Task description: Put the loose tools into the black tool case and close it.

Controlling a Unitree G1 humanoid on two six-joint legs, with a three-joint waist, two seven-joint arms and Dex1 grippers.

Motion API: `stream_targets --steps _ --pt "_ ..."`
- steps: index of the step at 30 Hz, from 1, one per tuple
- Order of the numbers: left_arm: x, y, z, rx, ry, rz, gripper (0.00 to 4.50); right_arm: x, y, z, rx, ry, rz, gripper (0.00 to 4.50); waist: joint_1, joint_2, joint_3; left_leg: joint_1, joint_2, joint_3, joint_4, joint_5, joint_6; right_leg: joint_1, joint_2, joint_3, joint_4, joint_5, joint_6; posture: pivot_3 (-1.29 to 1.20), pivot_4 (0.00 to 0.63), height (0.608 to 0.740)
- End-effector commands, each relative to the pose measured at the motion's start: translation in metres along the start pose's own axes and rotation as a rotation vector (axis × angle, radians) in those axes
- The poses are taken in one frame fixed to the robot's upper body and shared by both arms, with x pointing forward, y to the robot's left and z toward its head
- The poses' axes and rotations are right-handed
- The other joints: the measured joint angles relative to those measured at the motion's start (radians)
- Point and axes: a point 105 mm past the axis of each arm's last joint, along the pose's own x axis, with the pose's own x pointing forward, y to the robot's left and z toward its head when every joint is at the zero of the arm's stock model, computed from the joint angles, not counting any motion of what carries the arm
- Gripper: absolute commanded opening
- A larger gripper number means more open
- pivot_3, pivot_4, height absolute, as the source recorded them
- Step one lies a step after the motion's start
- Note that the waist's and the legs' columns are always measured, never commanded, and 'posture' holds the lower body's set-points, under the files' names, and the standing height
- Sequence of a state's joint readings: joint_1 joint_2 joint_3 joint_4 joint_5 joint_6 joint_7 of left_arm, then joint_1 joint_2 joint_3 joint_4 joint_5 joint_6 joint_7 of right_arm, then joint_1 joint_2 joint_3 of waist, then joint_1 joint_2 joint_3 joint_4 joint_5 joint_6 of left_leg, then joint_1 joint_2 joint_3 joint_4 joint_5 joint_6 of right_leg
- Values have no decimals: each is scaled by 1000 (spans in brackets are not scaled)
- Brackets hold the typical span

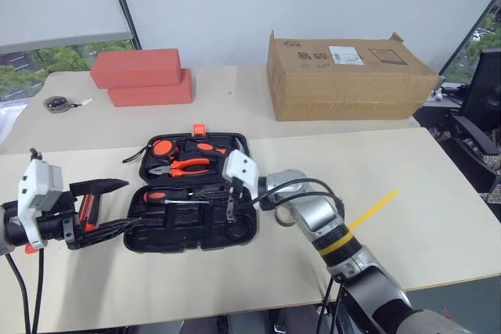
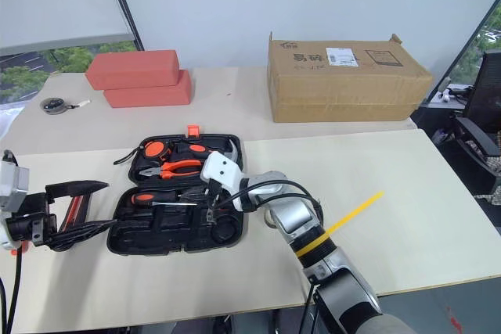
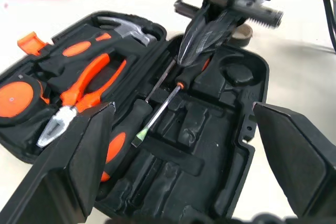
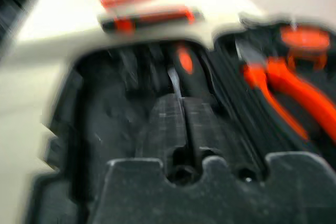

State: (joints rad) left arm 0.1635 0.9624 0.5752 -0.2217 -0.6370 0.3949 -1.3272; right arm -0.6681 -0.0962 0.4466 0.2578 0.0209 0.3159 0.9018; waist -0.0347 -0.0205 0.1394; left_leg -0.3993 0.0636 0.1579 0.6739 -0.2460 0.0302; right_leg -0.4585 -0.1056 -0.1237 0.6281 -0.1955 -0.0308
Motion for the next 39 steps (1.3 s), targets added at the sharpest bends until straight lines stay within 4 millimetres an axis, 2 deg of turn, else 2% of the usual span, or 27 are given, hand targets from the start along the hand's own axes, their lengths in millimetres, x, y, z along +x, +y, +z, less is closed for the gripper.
stream_targets --steps 1,5,7,8,11,14,16,17,18,21,22,25,26,27,29,34,37,39 --pt "-1 0 6 36 -10 2 4500 -1 3 -26 -48 173 41 83 0 0 0 0 0 0 0 0 0 0 0 0 0 0 0 0 150 712" --pt "-3 0 4 31 -6 12 4500 -7 10 -44 -75 287 75 83 5 1 0 2 1 -1 -1 -2 3 1 0 0 0 -1 -1 0 150 712" --pt "-5 1 2 27 -5 32 4500 -4 9 -38 -79 248 51 83 10 1 0 2 1 0 -1 -2 3 1 -1 0 0 -1 -1 0 150 712" --pt "-5 2 1 25 -8 44 4500 -2 9 -32 -79 212 42 83 13 0 -1 2 1 0 -1 -3 4 1 -1 0 0 -1 -1 0 150 712" --pt "-11 11 -4 -9 -25 147 4500 -1 -2 12 -51 -28 -19 83 17 -1 -1 3 1 0 -1 -3 4 1 -1 0 0 -1 -1 0 150 712" --pt "-20 24 -10 -39 -64 298 4500 -18 0 47 -75 -245 38 83 16 -1 -1 1 2 0 -1 -2 3 0 0 -1 0 0 -2 0 150 712" --pt "-29 34 -16 -62 -76 421 4500 -34 5 60 -56 -335 108 83 18 -2 0 1 3 -1 -1 -2 3 0 1 -1 0 0 -2 0 150 712" --pt "-37 41 -21 -86 -79 503 4500 -43 5 64 -41 -352 134 604 19 -2 0 1 3 -1 -1 -2 3 0 1 -2 0 0 -2 0 150 712" --pt "-44 47 -25 -105 -80 573 4500 -51 5 67 -37 -359 148 740 20 -2 0 0 3 -1 -1 -2 3 0 1 -2 0 0 -2 0 150 712" --pt "-66 65 -43 -152 -64 768 4500 -68 5 76 -49 -411 158 1737 21 -2 0 1 3 -2 -1 -3 4 1 0 -2 -1 0 -2 0 150 712" --pt "-72 70 -47 -157 -53 817 4500 -71 5 79 -48 -423 158 2208 21 -2 0 1 2 -2 -1 -3 5 1 0 -2 -1 0 -2 0 150 712" --pt "-103 86 -70 -228 -36 1025 4500 -86 5 83 -59 -444 160 3225 22 -3 0 1 2 -2 -1 -4 5 1 -1 -2 -1 0 -2 0 150 712" --pt "-110 88 -77 -256 -28 1072 4500 -89 6 83 -63 -446 160 3481 22 -3 0 1 2 -2 -1 -3 5 1 -1 -2 -1 0 -2 0 150 712" --pt "-115 90 -83 -280 -16 1105 4500 -93 6 83 -66 -446 162 3954 22 -3 0 0 3 -2 -1 -4 5 0 -1 -3 -1 0 -2 0 150 712" --pt "-120 91 -96 -323 19 1133 4500 -98 6 84 -85 -439 160 4471 22 -3 0 1 2 -2 -1 -4 5 1 -1 -3 -1 0 -2 0 150 712" --pt "-123 90 -120 -416 85 1167 4500 -104 6 88 -112 -432 151 4471 22 -5 1 0 2 -2 -1 -5 6 0 -3 -3 -2 0 -2 0 150 712" --pt "-118 87 -144 -483 178 1170 4500 -105 4 87 -130 -417 139 4471 24 -6 1 0 2 -2 -1 -6 6 0 -4 -4 -2 0 -3 0 150 712" --pt "-117 87 -151 -506 211 1176 4500 -105 4 87 -133 -415 132 4471 24 -6 1 0 2 -2 -1 -6 6 0 -5 -4 -2 0 -3 0 150 712"
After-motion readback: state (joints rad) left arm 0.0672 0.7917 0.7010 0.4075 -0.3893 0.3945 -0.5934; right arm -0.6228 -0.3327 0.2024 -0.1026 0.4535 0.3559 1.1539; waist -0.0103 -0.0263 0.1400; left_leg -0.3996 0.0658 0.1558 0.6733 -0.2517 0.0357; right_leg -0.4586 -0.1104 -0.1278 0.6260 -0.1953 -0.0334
